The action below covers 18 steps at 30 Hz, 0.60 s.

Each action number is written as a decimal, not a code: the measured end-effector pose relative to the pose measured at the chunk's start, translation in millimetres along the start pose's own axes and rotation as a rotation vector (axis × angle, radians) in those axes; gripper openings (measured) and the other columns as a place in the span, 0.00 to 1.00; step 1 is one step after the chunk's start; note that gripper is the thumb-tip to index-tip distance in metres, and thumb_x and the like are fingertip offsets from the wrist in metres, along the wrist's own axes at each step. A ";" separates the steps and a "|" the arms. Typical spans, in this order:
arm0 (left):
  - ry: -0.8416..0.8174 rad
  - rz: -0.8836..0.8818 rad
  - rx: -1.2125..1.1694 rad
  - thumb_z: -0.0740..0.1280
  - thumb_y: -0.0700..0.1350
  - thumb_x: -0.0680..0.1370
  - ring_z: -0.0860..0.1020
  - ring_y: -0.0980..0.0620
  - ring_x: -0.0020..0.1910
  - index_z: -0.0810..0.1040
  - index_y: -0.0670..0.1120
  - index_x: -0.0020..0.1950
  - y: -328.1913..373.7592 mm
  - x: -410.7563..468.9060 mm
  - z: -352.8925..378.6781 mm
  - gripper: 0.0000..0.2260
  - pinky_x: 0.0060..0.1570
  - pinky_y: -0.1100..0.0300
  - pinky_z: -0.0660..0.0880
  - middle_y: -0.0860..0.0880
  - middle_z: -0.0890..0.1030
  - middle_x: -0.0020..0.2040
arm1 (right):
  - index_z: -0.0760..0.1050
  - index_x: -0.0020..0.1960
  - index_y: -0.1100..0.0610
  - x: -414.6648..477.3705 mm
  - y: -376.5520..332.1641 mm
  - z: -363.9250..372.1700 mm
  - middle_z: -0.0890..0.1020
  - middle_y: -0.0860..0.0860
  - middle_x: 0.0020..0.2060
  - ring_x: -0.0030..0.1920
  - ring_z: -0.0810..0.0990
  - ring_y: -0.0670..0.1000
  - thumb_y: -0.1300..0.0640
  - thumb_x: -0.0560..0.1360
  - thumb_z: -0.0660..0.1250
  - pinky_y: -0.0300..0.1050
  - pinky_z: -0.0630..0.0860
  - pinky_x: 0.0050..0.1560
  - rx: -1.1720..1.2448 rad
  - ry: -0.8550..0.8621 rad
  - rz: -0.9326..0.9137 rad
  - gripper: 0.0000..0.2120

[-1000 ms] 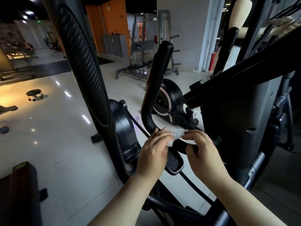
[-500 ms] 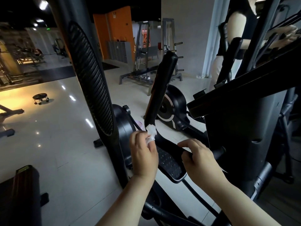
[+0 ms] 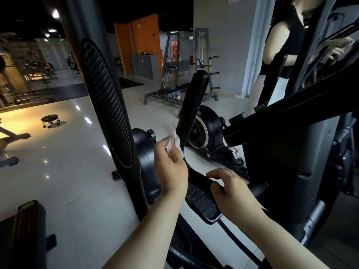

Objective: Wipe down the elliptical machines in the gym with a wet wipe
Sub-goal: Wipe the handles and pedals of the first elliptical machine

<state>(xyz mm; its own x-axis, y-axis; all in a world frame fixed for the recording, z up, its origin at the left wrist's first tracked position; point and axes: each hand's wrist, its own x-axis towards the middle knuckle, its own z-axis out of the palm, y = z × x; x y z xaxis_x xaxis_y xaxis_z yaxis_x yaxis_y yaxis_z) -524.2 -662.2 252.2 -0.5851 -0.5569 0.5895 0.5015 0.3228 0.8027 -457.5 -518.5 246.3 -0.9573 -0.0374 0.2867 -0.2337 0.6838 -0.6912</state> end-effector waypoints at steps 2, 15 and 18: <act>0.021 0.066 -0.041 0.64 0.41 0.84 0.82 0.47 0.51 0.77 0.40 0.60 22.2 14.6 3.6 0.07 0.50 0.56 0.81 0.46 0.82 0.53 | 0.78 0.60 0.49 3.3 -3.0 -1.3 0.77 0.39 0.56 0.52 0.75 0.39 0.62 0.80 0.62 0.28 0.69 0.52 0.035 0.002 0.009 0.13; -0.084 0.105 -0.081 0.54 0.61 0.84 0.83 0.39 0.53 0.78 0.48 0.67 38.6 36.4 27.1 0.23 0.51 0.39 0.81 0.41 0.83 0.54 | 0.77 0.62 0.49 18.0 -15.0 -1.3 0.76 0.39 0.57 0.55 0.74 0.33 0.60 0.82 0.61 0.25 0.70 0.49 0.086 -0.002 -0.024 0.13; -0.143 0.299 -0.105 0.58 0.46 0.85 0.77 0.53 0.68 0.76 0.41 0.71 82.7 54.5 38.3 0.17 0.68 0.58 0.75 0.47 0.79 0.68 | 0.78 0.61 0.51 33.0 -34.8 -10.0 0.79 0.42 0.56 0.52 0.76 0.36 0.60 0.81 0.61 0.29 0.72 0.53 0.168 0.089 -0.103 0.12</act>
<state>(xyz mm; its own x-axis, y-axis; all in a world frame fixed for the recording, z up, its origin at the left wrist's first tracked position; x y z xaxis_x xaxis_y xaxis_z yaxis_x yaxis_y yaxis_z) -539.1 -636.5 354.2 -0.4820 -0.3348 0.8097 0.7228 0.3704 0.5834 -479.3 -536.2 286.4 -0.9096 -0.0310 0.4143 -0.3621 0.5480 -0.7540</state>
